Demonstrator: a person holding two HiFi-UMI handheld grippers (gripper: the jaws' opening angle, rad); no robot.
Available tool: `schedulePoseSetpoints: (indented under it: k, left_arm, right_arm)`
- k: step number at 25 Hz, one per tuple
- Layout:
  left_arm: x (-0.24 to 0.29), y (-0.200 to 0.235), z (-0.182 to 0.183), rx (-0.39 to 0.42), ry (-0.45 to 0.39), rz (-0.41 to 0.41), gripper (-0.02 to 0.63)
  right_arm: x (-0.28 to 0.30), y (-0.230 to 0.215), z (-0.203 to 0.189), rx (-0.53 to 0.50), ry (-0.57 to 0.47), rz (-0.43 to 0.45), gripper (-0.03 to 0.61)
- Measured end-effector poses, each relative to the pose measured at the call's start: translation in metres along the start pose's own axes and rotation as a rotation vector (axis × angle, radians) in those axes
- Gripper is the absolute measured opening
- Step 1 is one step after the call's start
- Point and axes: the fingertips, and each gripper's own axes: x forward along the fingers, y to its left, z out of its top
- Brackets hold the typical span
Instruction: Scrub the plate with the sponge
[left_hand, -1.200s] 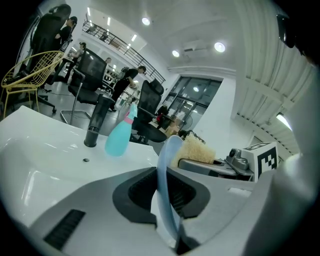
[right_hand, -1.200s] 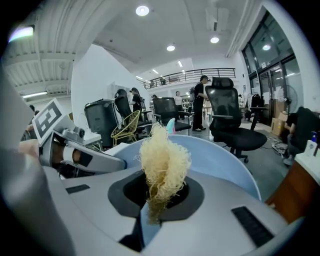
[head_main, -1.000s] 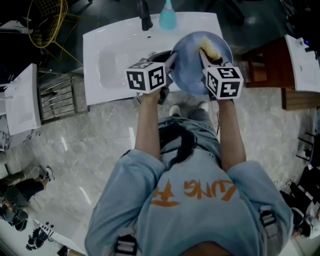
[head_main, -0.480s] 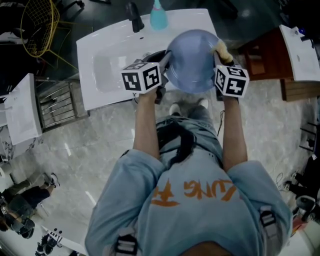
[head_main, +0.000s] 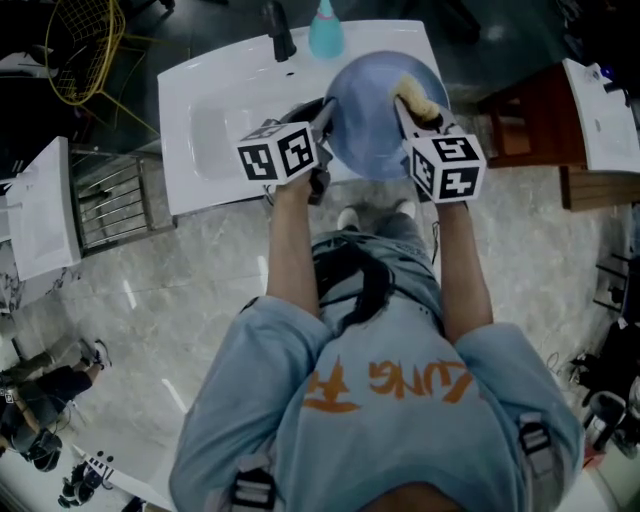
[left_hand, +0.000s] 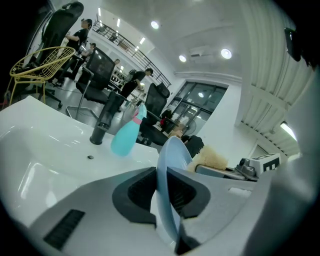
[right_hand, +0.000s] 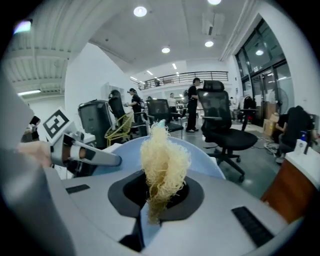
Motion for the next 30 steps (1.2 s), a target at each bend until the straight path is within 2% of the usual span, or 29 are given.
schedulePoseSetpoints:
  k: [2, 6, 9, 11, 13, 17, 19, 22, 30]
  left_arm:
    - [-0.004, 0.005, 0.004, -0.011, -0.02, 0.016, 0.043]
    - [-0.016, 0.015, 0.009, -0.039, -0.066, 0.045, 0.043]
    - [-0.029, 0.026, 0.013, -0.065, -0.101, 0.065, 0.043]
    - [-0.038, 0.036, 0.015, -0.086, -0.122, 0.077, 0.043]
    - [-0.048, 0.044, 0.017, -0.103, -0.143, 0.083, 0.043]
    - [-0.057, 0.049, 0.019, -0.125, -0.177, 0.078, 0.043]
    - [-0.058, 0.05, 0.019, -0.132, -0.184, 0.072, 0.043]
    - [-0.059, 0.051, 0.018, -0.141, -0.189, 0.066, 0.043]
    - [-0.046, 0.048, 0.019, -0.127, -0.169, 0.049, 0.044]
  right_arm:
    - [0.004, 0.027, 0.006, -0.036, -0.006, 0.108, 0.031]
    - [0.007, 0.082, 0.008, -0.179, -0.009, 0.303, 0.031]
    - [0.01, 0.124, 0.003, -0.223, 0.02, 0.452, 0.031]
    - [0.012, 0.147, -0.004, -0.248, 0.059, 0.524, 0.031]
    - [0.017, 0.163, -0.012, -0.268, 0.086, 0.56, 0.031]
    - [0.025, 0.178, -0.028, -0.32, 0.135, 0.582, 0.031]
    - [0.029, 0.177, -0.032, -0.326, 0.156, 0.564, 0.031]
    - [0.035, 0.163, -0.035, -0.325, 0.183, 0.501, 0.031]
    - [0.039, 0.104, -0.031, -0.242, 0.184, 0.346, 0.032]
